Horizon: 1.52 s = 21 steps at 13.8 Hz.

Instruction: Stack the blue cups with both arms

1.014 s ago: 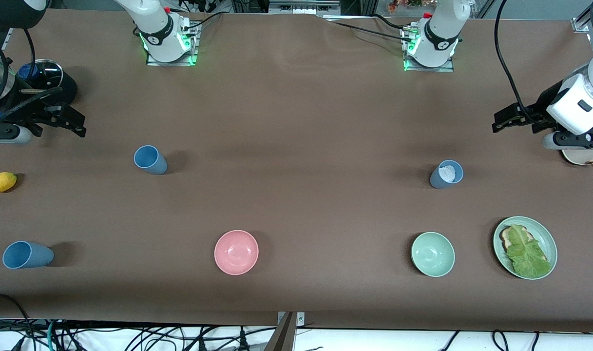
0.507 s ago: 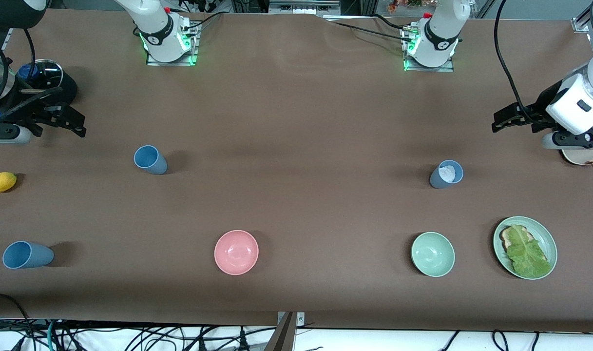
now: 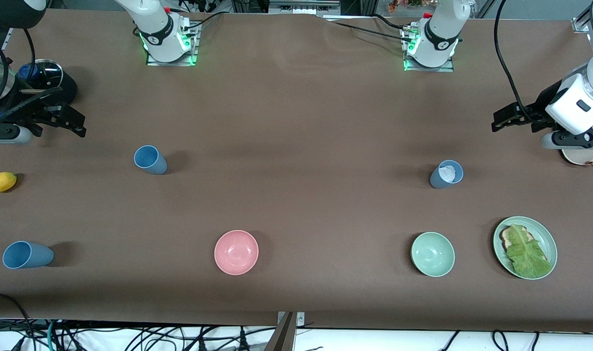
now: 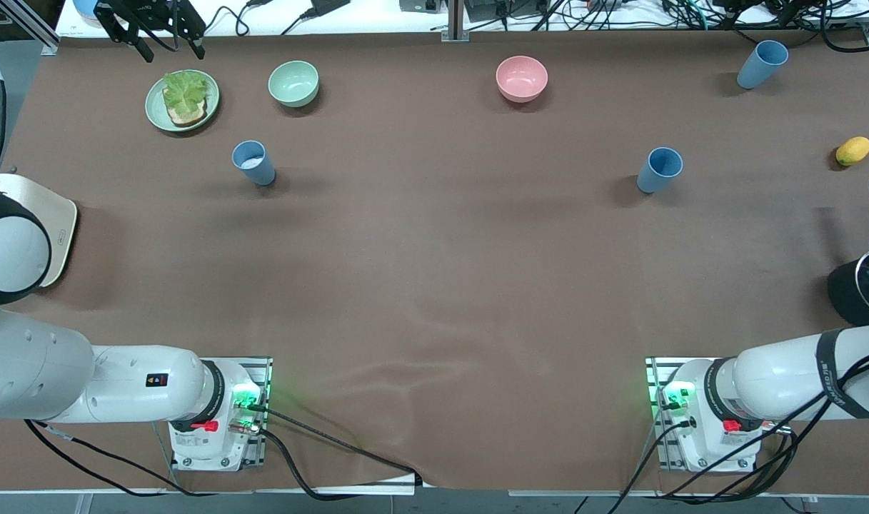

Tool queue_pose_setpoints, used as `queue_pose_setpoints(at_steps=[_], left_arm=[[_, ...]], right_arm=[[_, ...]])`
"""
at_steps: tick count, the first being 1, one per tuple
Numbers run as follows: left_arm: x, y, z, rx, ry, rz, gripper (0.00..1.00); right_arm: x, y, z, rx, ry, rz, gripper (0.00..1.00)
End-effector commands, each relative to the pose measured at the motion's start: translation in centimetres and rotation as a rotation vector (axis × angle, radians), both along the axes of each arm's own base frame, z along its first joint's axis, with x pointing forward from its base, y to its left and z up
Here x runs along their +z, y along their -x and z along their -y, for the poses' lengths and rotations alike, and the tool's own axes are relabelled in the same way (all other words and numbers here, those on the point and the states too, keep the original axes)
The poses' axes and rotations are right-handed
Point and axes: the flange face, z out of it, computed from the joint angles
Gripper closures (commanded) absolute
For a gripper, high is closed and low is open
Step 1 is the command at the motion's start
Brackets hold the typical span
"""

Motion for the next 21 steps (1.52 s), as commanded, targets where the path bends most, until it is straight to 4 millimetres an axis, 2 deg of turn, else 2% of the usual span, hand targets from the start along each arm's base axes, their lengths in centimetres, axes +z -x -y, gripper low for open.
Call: queue_pose_setpoints(at_steps=[1,21], left_arm=[[0.49,0.45,0.13,-0.006,0.019,-0.001,0.00],[-0.10,0.63,-0.41,-0.001,0.008,-0.032,0.00]], right_arm=[[0.33,-0.03,-0.03,-0.010,-0.002,0.001,0.00],[0.29,0.01,0.06,-0.014,-0.002,-0.004,0.00]])
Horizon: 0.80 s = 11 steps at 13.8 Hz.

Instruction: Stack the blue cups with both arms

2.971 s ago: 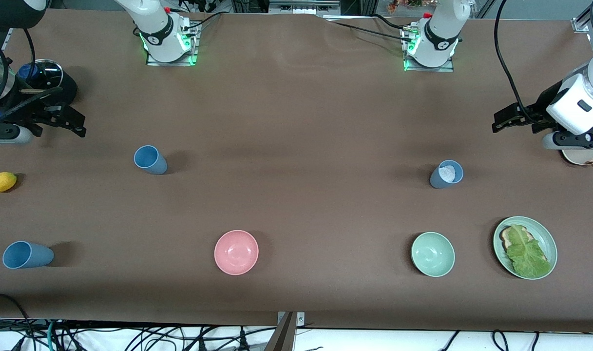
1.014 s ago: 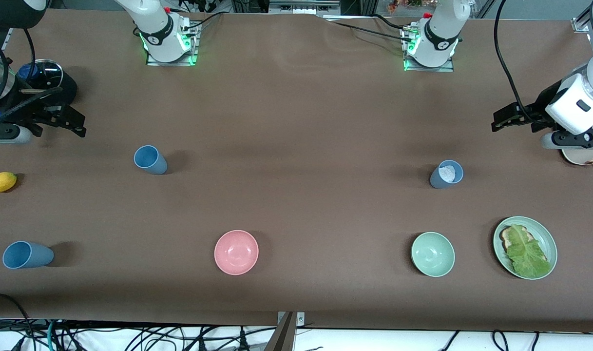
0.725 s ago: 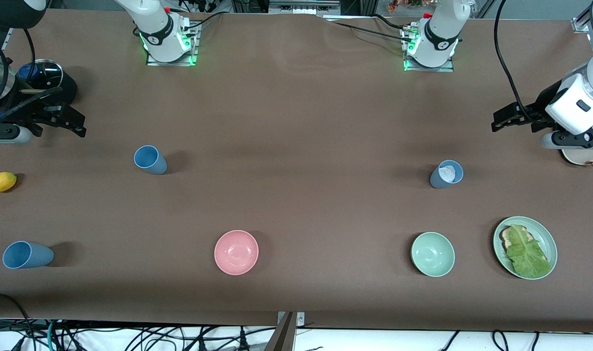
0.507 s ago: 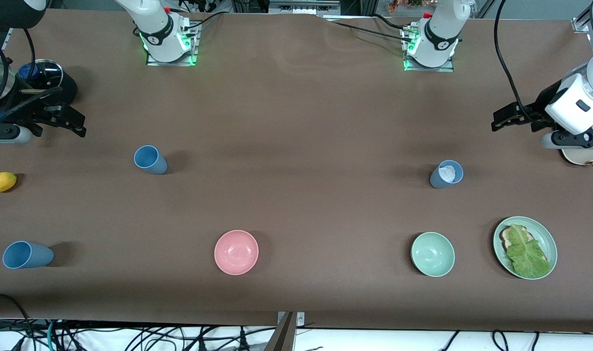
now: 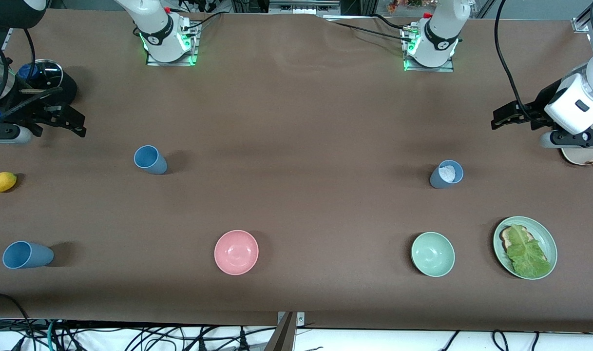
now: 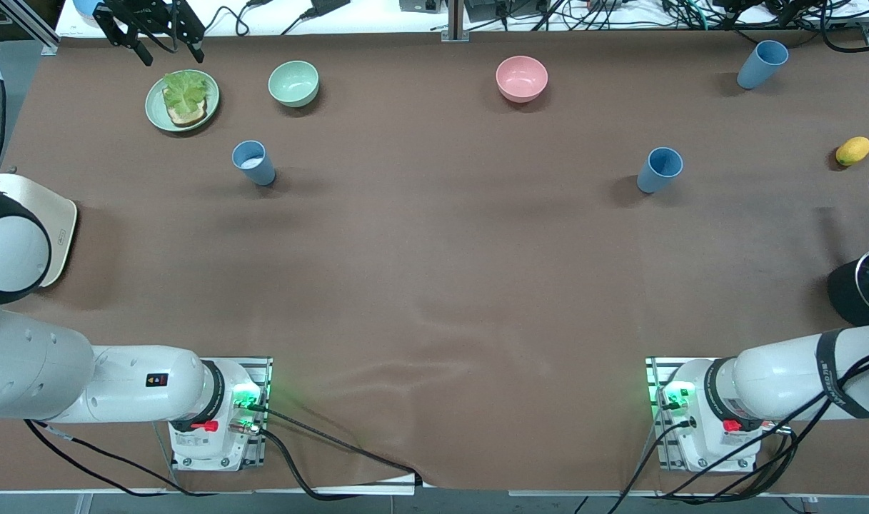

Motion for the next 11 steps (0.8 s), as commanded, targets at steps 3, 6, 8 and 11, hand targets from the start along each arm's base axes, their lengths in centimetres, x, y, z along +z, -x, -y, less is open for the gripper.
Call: queue_pose_setpoints(at_steps=[3,6,8,11], left_arm=[[0.1,0.4,-0.3,-0.003,0.010,-0.011,0.00],[0.1,0.4,0.1,-0.009,0.008,-0.010,0.00],[0.1,0.3,-0.1,-0.011,0.006,-0.009,0.00],[-2.8,-1.0,-1.7,-0.047,0.021,-0.050,0.00]], right_arm=[[0.3,0.0,0.0,-0.010,-0.002,-0.001,0.00],[0.3,0.0,0.0,-0.012,-0.004,-0.002,0.00],[0.3,0.0,0.0,-0.012,-0.002,-0.005,0.00],[0.1,0.0,0.1,0.000,-0.001,-0.012,0.00]])
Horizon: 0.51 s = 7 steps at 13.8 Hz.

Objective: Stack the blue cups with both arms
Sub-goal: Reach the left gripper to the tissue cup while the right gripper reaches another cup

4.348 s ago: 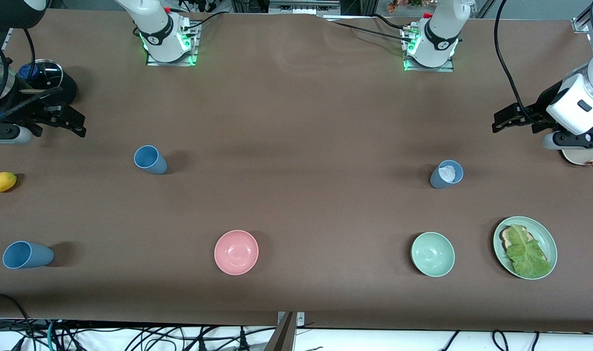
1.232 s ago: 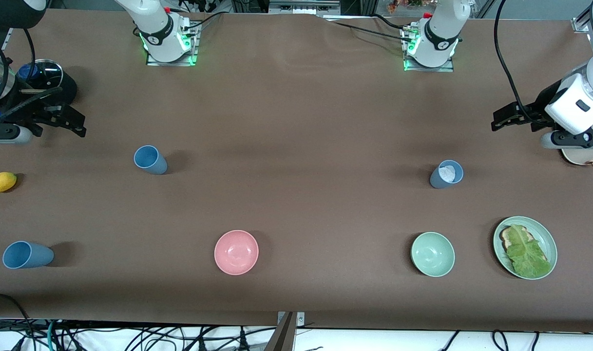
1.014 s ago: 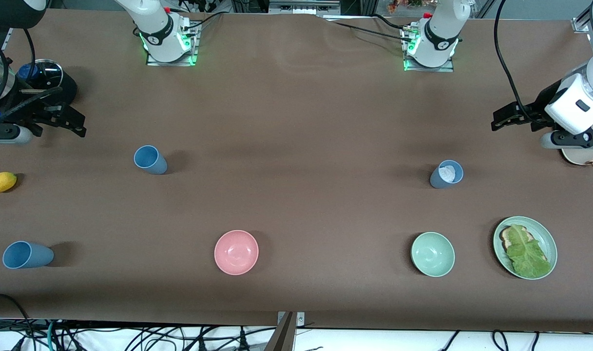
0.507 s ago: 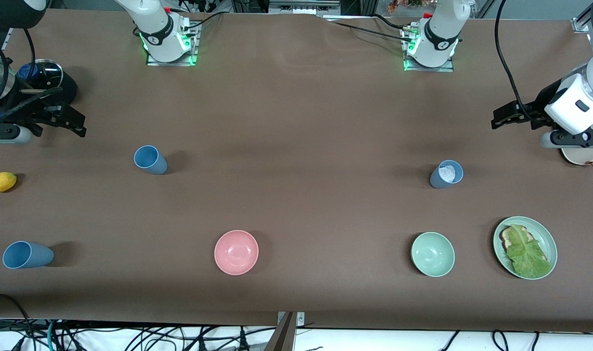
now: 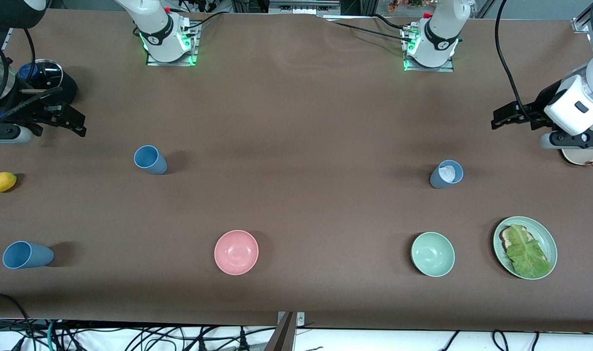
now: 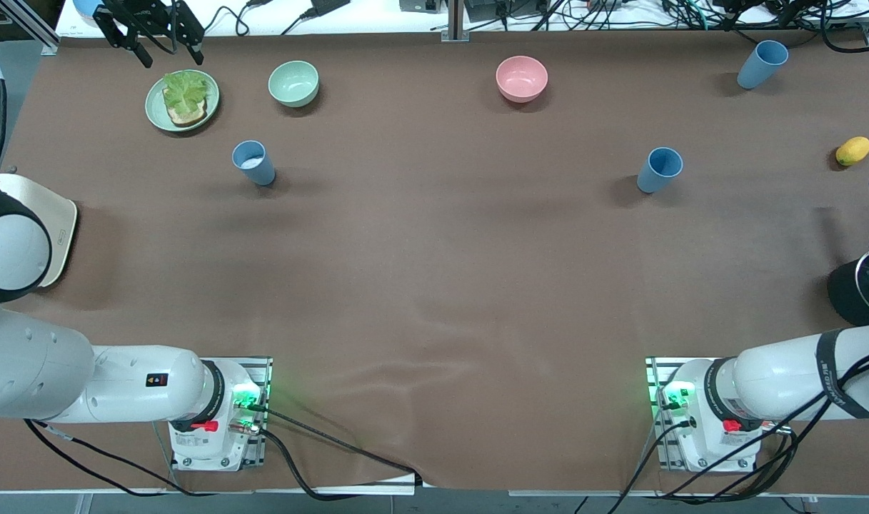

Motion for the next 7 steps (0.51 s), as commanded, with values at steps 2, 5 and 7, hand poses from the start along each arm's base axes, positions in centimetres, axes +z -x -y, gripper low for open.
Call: queue_pose_setpoints(at_steps=[2,5,7], left_arm=[[-5.6,-1.9,-1.2,-0.035,0.023,-0.093,0.00],[-11.0,-3.6,-1.2,-0.048,-0.004,-0.083,0.00],[-15.1,-3.7,-1.4,-0.063,-0.003,-0.024,0.00]], right_arm=[[-0.8,-0.3,0.5,-0.002,0.008,-0.027,0.00],[-4.6,-1.7,1.9,-0.019,0.023,-0.096,0.00],[-6.9,-1.6,3.4,-0.040,0.057,-0.171,0.00]])
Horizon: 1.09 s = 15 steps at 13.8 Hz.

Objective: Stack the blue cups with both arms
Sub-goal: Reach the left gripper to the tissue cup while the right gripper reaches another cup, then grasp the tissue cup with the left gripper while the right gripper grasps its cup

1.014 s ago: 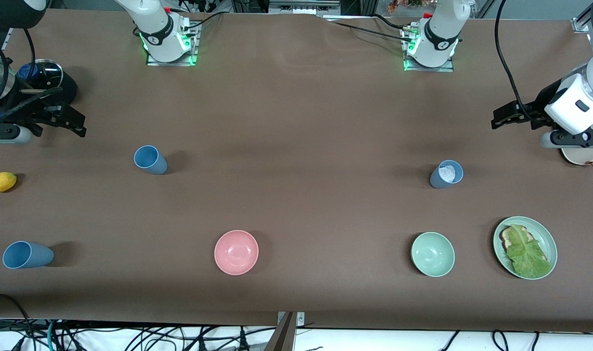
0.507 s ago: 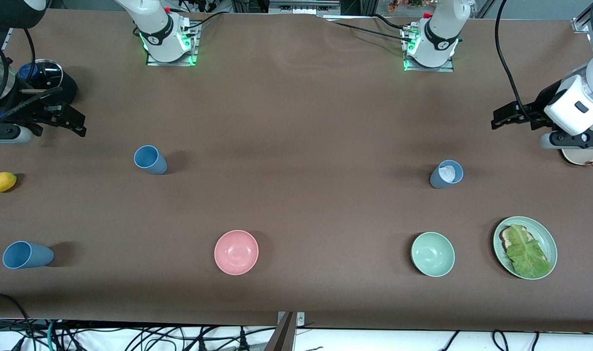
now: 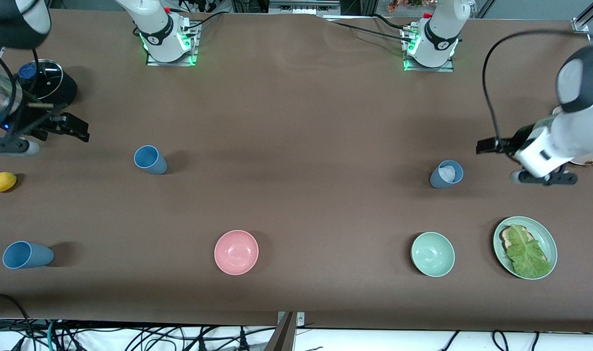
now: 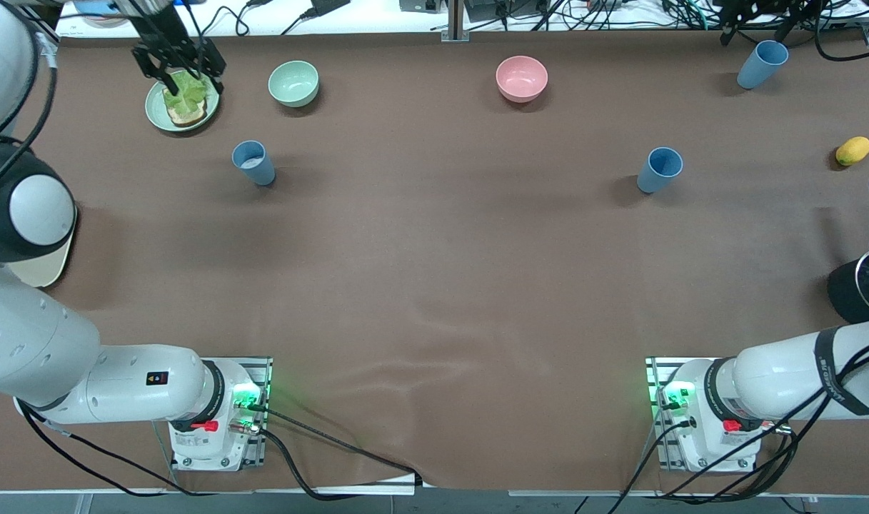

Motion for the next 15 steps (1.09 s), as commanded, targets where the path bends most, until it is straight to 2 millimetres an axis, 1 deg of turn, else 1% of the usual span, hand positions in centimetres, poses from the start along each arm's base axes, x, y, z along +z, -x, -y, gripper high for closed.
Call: queue_pose_setpoints(at_steps=[1,2,3,4,5,6,7,8,10,11,12,13,14,15], left_arm=[[-4.9,1.2,-0.2,-0.041,-0.011,0.036,0.00],[-6.7,1.9,-0.3,-0.047,-0.012,0.052,0.00],[-8.4,2.7,-0.4,-0.060,-0.009,0.054,0.00],[-9.8,3.4,-0.9,-0.081,-0.013,0.045,0.00],[-11.1,3.7,-1.0,-0.084,-0.015,0.076,0.00],[-12.5,4.1,-1.0,-0.091,-0.020,0.111,0.00],[-14.3,4.9,-1.0,-0.098,-0.026,0.122,0.00],[-15.7,5.7,-1.0,-0.098,-0.027,0.142,0.00],[-17.8,6.3,-1.1,-0.096,-0.028,0.166,0.00],[-18.6,6.3,-1.1,-0.096,-0.026,0.156,0.05],[-19.4,6.3,-1.1,-0.096,-0.024,0.145,0.48],[-20.1,6.2,-1.2,-0.093,-0.022,0.135,0.75],[-20.4,6.1,-1.3,-0.091,-0.021,0.131,0.93],[-20.2,5.6,-1.3,-0.090,-0.021,0.131,1.00]], right_arm=[[-3.5,0.2,2.8,-0.035,0.026,-0.089,0.00],[-5.0,0.5,3.7,-0.051,0.025,-0.111,0.00],[-6.2,0.7,4.0,-0.059,0.026,-0.117,0.00],[-7.3,0.9,3.9,-0.063,0.026,-0.115,0.00],[-8.9,1.1,3.8,-0.061,0.020,-0.117,0.00],[-11.0,1.6,3.8,-0.057,0.018,-0.125,0.00],[-13.3,2.0,3.6,-0.050,0.016,-0.116,0.00],[-14.8,2.4,3.5,-0.045,0.013,-0.096,0.00],[-17.1,2.9,3.4,-0.034,0.008,-0.072,0.00],[-18.1,3.1,3.2,-0.028,0.006,-0.052,0.00],[-19.4,3.5,3.2,-0.024,0.004,-0.039,0.00],[-20.4,3.9,3.1,-0.021,0.002,-0.027,0.00],[-21.4,4.3,3.0,-0.008,0.000,-0.014,0.00],[-22.2,4.6,2.9,-0.002,-0.001,0.000,0.00]])
